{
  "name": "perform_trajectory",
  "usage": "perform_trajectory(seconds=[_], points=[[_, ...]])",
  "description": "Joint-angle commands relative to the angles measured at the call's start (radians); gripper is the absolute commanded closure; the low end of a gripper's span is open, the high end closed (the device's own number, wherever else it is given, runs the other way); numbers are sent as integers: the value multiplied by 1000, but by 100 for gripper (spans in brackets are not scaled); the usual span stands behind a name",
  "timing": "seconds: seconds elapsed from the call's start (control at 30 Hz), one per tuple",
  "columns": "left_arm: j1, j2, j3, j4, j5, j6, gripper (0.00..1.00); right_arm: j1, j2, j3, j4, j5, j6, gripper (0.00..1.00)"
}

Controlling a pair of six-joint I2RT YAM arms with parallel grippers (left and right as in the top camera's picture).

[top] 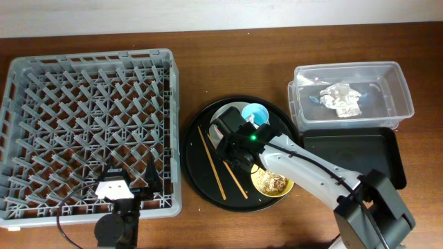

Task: Sort waste into correct bins and load items into the dishwasher rack
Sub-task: 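Reach right gripper to the gold wrapper on the plate and grasp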

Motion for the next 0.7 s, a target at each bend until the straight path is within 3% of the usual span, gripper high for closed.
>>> perform_trajectory(seconds=[0.0,0.13,0.27,0.37,0.47,0.5,0.67], points=[[4,-4,-1,-5,-1,16,1,27,40,19,26,35,120,52],[4,-4,-1,-5,-1,16,0,50,77,19,63,73,120,52],[4,-4,-2,-5,-1,16,1,53,78,18,-4,151,120,57],[4,-4,-1,-5,-1,16,1,53,78,18,-16,196,119,76],[4,-4,-2,-5,-1,16,1,53,78,18,-24,197,115,84],[4,-4,-1,-5,-1,16,1,53,78,18,-27,197,85,96],[4,-4,-1,-5,-1,16,1,53,-5,22,-38,227,-57,96]])
